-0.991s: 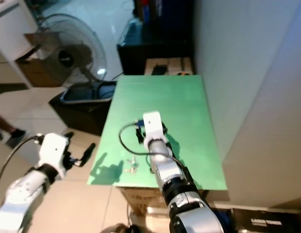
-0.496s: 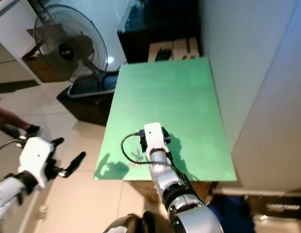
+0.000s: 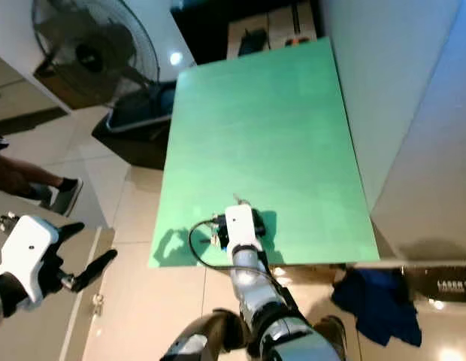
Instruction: Hang keys on a hook
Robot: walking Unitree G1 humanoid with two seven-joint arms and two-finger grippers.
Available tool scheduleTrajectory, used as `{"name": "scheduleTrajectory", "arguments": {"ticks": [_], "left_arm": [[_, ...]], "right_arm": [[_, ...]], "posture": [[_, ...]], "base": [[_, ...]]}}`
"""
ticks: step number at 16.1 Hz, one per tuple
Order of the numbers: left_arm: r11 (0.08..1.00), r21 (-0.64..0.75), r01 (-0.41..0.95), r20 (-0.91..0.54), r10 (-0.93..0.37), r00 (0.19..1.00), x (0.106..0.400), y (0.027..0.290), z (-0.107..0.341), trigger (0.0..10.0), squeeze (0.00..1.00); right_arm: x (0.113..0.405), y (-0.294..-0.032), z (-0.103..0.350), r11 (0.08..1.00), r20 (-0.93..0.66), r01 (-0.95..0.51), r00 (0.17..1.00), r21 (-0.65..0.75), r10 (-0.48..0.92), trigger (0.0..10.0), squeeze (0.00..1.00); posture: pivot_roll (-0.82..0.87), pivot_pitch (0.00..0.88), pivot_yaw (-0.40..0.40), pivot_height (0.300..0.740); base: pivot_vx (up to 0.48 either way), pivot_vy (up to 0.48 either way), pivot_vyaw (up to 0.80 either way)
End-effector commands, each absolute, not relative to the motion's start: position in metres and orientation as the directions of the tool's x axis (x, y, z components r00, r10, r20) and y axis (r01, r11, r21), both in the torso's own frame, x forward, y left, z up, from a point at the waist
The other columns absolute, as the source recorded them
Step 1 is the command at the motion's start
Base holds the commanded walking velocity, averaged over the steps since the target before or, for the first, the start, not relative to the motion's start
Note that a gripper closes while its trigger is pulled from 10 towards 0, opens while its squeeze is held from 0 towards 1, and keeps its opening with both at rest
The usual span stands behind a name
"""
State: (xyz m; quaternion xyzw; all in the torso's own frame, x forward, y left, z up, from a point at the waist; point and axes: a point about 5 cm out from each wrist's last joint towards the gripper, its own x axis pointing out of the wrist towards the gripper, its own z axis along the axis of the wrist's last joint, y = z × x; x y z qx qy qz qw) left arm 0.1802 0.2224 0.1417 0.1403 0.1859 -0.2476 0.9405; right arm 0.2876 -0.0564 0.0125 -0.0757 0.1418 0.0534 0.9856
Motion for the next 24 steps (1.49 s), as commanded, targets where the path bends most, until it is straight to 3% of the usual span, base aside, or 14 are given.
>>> {"name": "scheduleTrajectory", "arguments": {"ticks": [1,5,7,12,16,24], "left_arm": [[0.846,0.178,0.503,-0.456,-0.383,0.804,0.176,0.231,0.144,10.0,0.00],[0.837,0.148,0.527,-0.470,-0.410,0.782,0.176,0.229,0.146,10.0,0.00],[0.826,0.124,0.550,-0.489,-0.431,0.758,0.175,0.225,0.146,10.0,0.00],[0.827,0.086,0.556,-0.480,-0.455,0.750,0.170,0.210,0.149,10.0,0.00],[0.869,0.028,0.495,-0.456,-0.429,0.780,0.158,0.195,0.147,10.0,0.00],[0.887,-0.003,0.461,-0.439,-0.416,0.797,0.161,0.185,0.139,10.0,0.00]], "right_arm": [[0.261,0.003,0.009,0.974,-0.348,-0.225,0.915,-0.021,0.204,10.0,0.00],[0.258,-0.002,0.004,0.981,-0.369,-0.190,0.915,-0.038,0.163,10.0,0.00],[0.251,-0.007,-0.003,0.982,-0.377,-0.176,0.915,-0.061,0.141,0.0,0.00],[0.247,-0.024,-0.007,0.990,-0.349,-0.121,0.933,-0.076,0.087,0.0,0.00],[0.252,-0.037,0.005,0.996,-0.245,-0.057,0.969,-0.074,0.038,0.0,0.00],[0.249,-0.031,0.037,0.989,-0.077,-0.090,0.994,-0.114,0.082,0.0,0.00]], "posture": [[0.12,0.368,0.400,0.740],[0.11,0.378,0.400,0.740],[0.10,0.414,0.400,0.740],[0.10,0.505,0.393,0.740],[0.10,0.563,0.308,0.740],[0.06,0.505,0.273,0.740]], "base": [[0.000,0.000,0.00],[0.000,0.000,0.00],[0.000,0.000,0.00],[0.000,0.000,0.00],[0.000,0.000,0.00],[0.000,0.000,0.00]]}}
